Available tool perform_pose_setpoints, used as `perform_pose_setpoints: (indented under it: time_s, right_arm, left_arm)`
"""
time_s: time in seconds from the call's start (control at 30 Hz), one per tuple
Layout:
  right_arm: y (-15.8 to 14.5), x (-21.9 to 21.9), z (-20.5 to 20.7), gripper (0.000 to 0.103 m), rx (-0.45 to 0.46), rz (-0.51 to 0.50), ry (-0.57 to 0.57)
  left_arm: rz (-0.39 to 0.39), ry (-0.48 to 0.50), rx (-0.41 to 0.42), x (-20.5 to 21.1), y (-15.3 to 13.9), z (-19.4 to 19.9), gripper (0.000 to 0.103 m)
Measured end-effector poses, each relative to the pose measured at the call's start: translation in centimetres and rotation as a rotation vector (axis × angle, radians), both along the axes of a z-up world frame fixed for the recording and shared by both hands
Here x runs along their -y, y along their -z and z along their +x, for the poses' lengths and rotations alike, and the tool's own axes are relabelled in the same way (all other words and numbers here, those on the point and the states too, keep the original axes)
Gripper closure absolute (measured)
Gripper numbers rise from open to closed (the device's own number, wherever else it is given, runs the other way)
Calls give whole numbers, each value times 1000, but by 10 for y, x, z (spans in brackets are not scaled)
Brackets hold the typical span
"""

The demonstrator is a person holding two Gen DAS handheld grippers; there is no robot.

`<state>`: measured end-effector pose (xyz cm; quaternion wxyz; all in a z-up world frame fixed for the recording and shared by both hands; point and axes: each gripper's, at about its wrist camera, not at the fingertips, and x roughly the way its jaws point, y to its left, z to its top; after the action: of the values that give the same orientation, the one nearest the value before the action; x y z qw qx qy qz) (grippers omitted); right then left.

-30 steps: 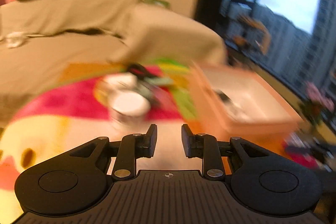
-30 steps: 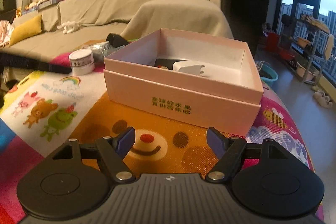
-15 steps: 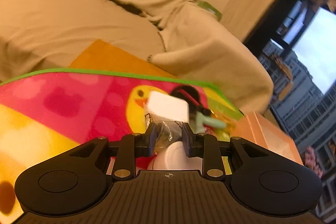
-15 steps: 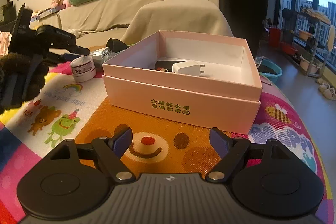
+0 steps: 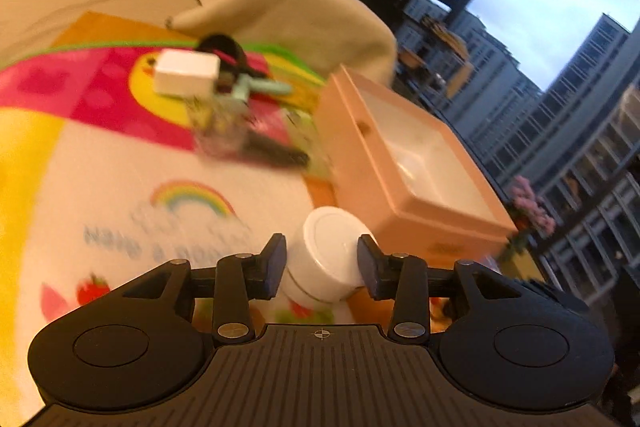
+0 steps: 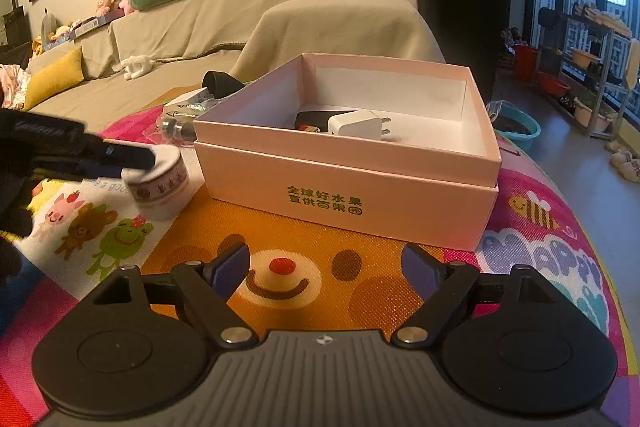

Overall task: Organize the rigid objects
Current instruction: 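Reach the left gripper toward the clear bag with the black cable, then grasp the clear bag with the left gripper while the right reaches for the white jar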

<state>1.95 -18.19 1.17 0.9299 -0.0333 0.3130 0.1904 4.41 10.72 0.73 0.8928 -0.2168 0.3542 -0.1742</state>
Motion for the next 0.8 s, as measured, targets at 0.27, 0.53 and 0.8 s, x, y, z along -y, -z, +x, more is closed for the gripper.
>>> perform_pose_setpoints:
  time_s: [0.27, 0.53, 0.8]
  right_arm:
    - [0, -3, -1, 19, 10, -21, 11]
    - [1, -1, 1, 19, -4, -10, 9]
    - [2, 0, 2, 19, -18, 2, -6]
  left_arm:
    - [191, 90, 125, 13, -31, -2, 59]
    - [850, 330, 236, 41, -24, 74, 59]
    - [851, 411, 134, 49, -6, 121, 49]
